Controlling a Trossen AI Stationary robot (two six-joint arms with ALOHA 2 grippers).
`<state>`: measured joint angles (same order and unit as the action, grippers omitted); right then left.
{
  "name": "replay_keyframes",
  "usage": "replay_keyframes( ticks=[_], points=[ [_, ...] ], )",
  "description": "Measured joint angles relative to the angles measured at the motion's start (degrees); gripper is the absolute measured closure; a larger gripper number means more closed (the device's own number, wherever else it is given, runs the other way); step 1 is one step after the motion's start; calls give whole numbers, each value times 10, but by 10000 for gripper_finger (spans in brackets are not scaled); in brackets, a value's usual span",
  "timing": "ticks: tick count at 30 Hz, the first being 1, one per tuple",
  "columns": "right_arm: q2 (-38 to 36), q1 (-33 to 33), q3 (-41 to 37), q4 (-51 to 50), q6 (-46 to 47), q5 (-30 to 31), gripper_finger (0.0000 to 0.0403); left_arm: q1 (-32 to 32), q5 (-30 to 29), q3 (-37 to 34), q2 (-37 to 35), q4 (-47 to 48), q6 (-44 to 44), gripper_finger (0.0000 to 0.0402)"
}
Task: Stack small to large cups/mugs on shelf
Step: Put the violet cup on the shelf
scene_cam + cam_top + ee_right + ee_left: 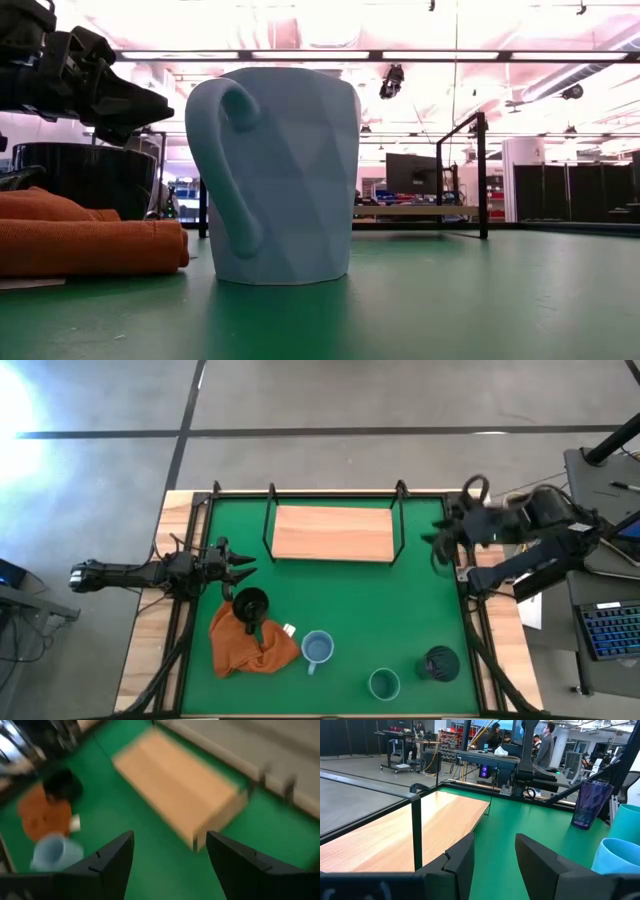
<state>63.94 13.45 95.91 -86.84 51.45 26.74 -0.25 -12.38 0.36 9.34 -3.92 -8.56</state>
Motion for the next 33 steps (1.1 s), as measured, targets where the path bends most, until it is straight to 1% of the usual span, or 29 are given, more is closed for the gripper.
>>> replay_keyframes(
  ticks=[1, 2, 6, 9, 10, 12, 16, 18, 19, 20, 22, 26, 29, 33],
  points=[
    [-1, 30, -4, -29, 51, -2, 161, 0, 0, 0, 0, 0, 0, 274],
    [-3, 64, -10, -37, 97, -2, 161, 0, 0, 0, 0, 0, 0, 274],
    [-18, 187, -44, -25, 246, 1, 161, 0, 0, 0, 1, 0, 0, 274],
    [-12, 258, -71, -31, 362, 0, 161, 0, 0, 0, 0, 0, 0, 274],
    [-12, 279, -82, -32, 401, -14, 161, 0, 0, 0, 0, 0, 0, 274],
    [-3, 319, -111, -30, 484, -70, 161, 0, 0, 0, -1, 0, 0, 274],
    [8, 364, -177, -34, 648, -190, 161, 0, 0, 0, 0, 0, 0, 274],
    [17, 384, -206, -32, 713, -233, 161, 0, 0, 0, 0, 0, 0, 274],
    [23, 391, -217, -33, 739, -244, 161, 0, 0, 0, 0, 0, 0, 274],
    [29, 396, -223, -31, 757, -247, 161, 0, 0, 0, 0, 0, 0, 274],
    [41, 402, -228, -16, 765, -253, 161, 0, 0, 0, 0, 0, 0, 274],
    [68, 408, -215, 28, 731, -252, 161, 0, 0, 0, 0, 0, 0, 274],
    [91, 408, -199, 28, 703, -253, 161, 0, 0, 0, 0, 0, 0, 274],
    [125, 408, -201, 28, 689, -262, 161, 0, 0, 0, 0, 0, 0, 274]
  ],
)
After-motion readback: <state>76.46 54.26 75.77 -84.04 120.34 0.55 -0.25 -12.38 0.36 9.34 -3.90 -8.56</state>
